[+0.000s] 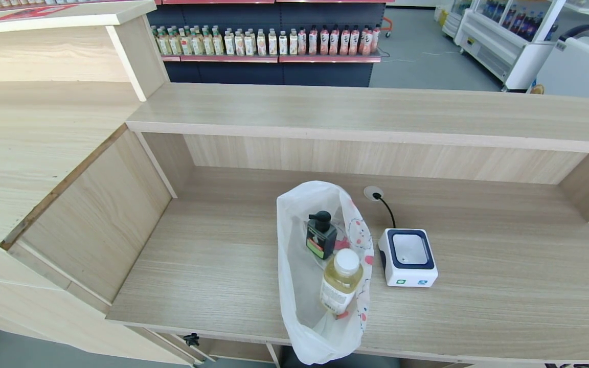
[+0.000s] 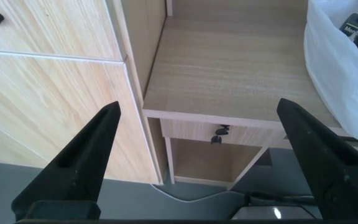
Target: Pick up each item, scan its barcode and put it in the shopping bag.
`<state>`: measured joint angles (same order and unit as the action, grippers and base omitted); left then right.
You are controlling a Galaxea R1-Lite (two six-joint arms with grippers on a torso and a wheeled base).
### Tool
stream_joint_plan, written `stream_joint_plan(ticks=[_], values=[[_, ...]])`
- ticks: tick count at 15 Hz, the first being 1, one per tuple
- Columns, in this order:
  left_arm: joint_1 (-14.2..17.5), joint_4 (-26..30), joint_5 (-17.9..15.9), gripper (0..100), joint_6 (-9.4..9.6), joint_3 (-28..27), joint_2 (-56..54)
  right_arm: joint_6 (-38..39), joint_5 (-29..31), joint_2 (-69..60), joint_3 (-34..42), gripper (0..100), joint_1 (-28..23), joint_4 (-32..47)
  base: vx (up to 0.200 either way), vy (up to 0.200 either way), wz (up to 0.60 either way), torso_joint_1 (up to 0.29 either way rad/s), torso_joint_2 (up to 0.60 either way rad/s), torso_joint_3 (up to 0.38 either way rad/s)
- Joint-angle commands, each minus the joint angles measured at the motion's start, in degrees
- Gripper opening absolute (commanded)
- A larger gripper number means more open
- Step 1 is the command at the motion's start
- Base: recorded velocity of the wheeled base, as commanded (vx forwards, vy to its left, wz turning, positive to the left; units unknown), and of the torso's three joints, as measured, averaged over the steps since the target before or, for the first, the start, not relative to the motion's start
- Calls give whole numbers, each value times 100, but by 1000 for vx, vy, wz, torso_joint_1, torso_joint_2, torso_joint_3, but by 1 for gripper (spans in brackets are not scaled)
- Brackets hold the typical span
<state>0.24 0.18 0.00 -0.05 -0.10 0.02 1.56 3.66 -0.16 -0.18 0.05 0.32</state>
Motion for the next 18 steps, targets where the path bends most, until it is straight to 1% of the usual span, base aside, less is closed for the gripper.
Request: stream_joint_plan(ticks=[1, 14, 16, 18], values=[[2, -1, 0, 100, 5, 1, -2, 2, -5, 16, 1, 0, 4, 3, 0, -200, 0, 7, -2, -2], [2, -1, 0, 100, -4, 1, -2, 2, 3, 16, 1, 0, 4, -5, 0, -200, 0, 2, 2, 3], [2, -1, 0, 100, -13, 1, -2, 2, 3, 16, 1, 0, 4, -5, 0, 0, 0, 0, 0, 0], [2, -1, -9, 100, 22, 1, -2, 2, 3, 16, 1, 0, 4, 3, 0, 0, 0, 0, 0, 0]])
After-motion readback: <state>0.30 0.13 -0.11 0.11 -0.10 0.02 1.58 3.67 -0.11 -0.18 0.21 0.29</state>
